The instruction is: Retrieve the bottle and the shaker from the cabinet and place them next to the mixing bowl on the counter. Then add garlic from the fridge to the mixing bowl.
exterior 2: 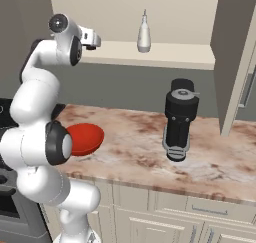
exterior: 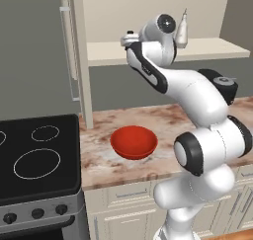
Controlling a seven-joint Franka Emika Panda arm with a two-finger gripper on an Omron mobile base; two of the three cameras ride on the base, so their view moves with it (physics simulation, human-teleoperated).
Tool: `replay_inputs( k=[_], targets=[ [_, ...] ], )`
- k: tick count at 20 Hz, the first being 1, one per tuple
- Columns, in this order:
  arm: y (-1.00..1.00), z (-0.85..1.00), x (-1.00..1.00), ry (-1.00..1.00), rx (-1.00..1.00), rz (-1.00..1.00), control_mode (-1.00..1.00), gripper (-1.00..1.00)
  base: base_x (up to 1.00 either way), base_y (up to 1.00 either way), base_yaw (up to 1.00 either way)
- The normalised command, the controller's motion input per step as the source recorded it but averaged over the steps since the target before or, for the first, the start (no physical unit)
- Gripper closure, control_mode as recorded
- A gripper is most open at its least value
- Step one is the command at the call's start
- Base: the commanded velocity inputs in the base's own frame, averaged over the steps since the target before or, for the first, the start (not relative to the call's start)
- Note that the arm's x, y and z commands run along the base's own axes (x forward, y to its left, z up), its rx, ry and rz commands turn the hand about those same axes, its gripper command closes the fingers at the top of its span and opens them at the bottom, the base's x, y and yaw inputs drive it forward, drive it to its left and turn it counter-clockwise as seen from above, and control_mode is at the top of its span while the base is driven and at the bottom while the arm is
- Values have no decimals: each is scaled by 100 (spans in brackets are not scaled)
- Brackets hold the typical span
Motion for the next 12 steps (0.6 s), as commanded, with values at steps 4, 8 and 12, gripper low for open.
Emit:
replay_inputs(
  k=[4, 8, 12],
  targets=[
    [1, -2, 28, 0, 0, 0, -100, -100, 0, 0, 0],
    [0, 0, 36, 0, 0, 0, -100, -100, 0, 0, 0],
    [0, 0, 36, 0, 0, 0, -100, -100, 0, 0, 0]
  ],
)
